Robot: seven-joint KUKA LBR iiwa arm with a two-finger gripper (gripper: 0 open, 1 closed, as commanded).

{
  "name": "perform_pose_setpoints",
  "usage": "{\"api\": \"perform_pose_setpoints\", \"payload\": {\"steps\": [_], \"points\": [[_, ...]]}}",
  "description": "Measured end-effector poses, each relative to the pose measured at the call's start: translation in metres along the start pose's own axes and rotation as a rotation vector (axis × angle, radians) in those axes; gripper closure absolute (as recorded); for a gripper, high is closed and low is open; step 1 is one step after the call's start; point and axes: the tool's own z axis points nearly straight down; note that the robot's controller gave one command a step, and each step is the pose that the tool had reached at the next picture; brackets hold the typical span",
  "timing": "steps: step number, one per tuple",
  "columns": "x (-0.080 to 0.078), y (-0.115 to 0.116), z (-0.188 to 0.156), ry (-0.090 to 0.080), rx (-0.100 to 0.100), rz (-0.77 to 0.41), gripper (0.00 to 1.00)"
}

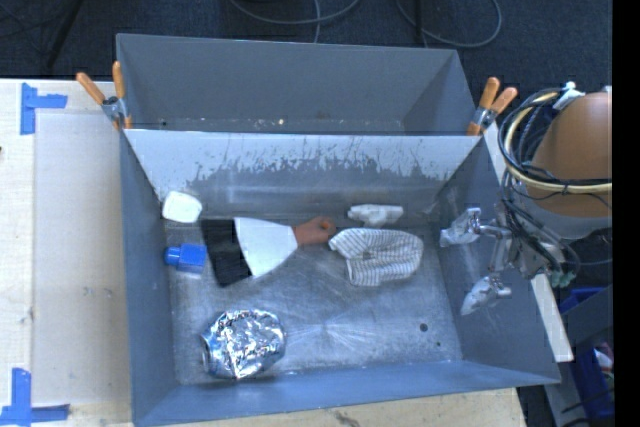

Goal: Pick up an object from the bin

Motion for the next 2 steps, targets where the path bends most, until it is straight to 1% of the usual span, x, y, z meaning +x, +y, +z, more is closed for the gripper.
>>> {"api": "perform_pose_setpoints", "payload": {"steps": [1, 2], "points": [[-0.027, -0.007, 0.056, -0.003, 0.001, -0.041, 0.00], [-0.064, -0.009, 0.102, 0.000, 0.001, 0.029, 0.00]]}}
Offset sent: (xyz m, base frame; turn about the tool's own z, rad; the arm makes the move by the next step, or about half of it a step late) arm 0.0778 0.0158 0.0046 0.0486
